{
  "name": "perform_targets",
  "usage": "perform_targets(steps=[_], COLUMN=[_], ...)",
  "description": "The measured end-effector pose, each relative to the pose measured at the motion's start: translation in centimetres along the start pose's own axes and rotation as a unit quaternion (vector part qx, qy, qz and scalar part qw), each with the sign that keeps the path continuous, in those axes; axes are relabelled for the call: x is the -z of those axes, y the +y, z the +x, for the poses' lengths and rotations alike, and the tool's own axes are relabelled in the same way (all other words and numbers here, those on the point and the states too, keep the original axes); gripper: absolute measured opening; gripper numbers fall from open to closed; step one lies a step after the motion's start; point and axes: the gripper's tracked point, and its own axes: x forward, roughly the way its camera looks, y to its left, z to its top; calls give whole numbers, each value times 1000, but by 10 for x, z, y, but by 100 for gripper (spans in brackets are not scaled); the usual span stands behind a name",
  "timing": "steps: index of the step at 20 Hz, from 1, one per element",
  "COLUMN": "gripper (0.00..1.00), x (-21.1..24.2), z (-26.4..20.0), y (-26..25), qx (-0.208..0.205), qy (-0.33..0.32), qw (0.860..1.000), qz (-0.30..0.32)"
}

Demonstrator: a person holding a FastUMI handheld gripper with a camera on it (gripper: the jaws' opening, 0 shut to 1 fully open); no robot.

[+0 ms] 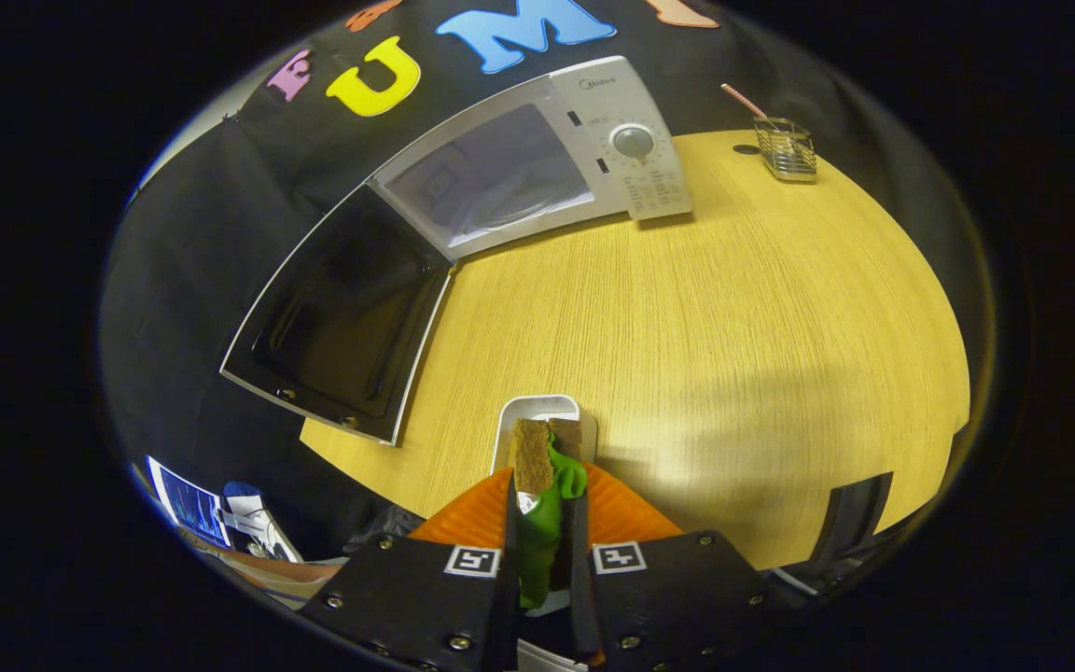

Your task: Open the microwave, put the food inside, and close the microwave door.

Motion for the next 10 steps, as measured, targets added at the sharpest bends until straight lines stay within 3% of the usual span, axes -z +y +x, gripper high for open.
perform_targets(steps=[10], gripper=[22], x=[-42], z=[-25], y=[31], qx=[11], qy=[-69], qw=[997], qz=[19])
